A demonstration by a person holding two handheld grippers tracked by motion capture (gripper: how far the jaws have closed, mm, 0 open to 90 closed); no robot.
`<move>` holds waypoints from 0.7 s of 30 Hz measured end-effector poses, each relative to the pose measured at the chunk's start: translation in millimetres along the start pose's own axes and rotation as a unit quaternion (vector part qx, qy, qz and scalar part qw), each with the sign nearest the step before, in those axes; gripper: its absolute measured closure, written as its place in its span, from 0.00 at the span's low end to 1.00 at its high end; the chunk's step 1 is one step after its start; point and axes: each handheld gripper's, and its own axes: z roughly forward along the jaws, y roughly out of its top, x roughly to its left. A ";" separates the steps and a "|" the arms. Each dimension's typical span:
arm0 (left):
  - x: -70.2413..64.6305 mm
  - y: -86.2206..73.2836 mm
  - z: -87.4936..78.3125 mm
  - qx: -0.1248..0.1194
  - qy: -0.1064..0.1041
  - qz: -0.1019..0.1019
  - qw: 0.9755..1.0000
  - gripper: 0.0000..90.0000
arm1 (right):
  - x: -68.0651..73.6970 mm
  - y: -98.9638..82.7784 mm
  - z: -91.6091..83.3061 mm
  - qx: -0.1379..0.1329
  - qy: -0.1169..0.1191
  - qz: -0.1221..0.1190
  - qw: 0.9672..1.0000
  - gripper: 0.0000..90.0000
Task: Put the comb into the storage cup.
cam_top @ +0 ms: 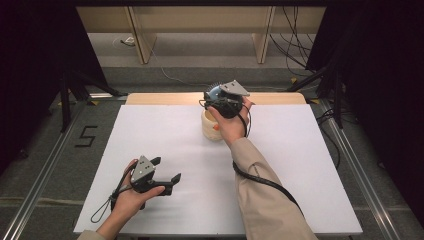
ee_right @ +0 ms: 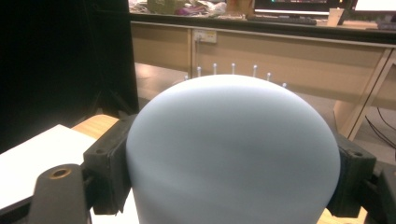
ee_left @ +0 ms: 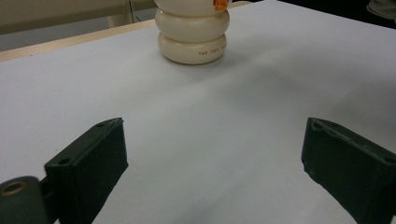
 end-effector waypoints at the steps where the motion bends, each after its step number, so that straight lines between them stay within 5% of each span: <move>1: -0.1 0.0 0.1 0.000 0.000 0.000 1.000 0.07 | 0.8 -1.0 -1.8 -0.002 0.001 -0.001 1.000 0.23; 21: -0.3 -0.3 0.6 0.002 -0.001 0.002 1.000 0.07 | 2.3 -11.7 -21.4 -0.018 0.014 0.001 1.000 0.22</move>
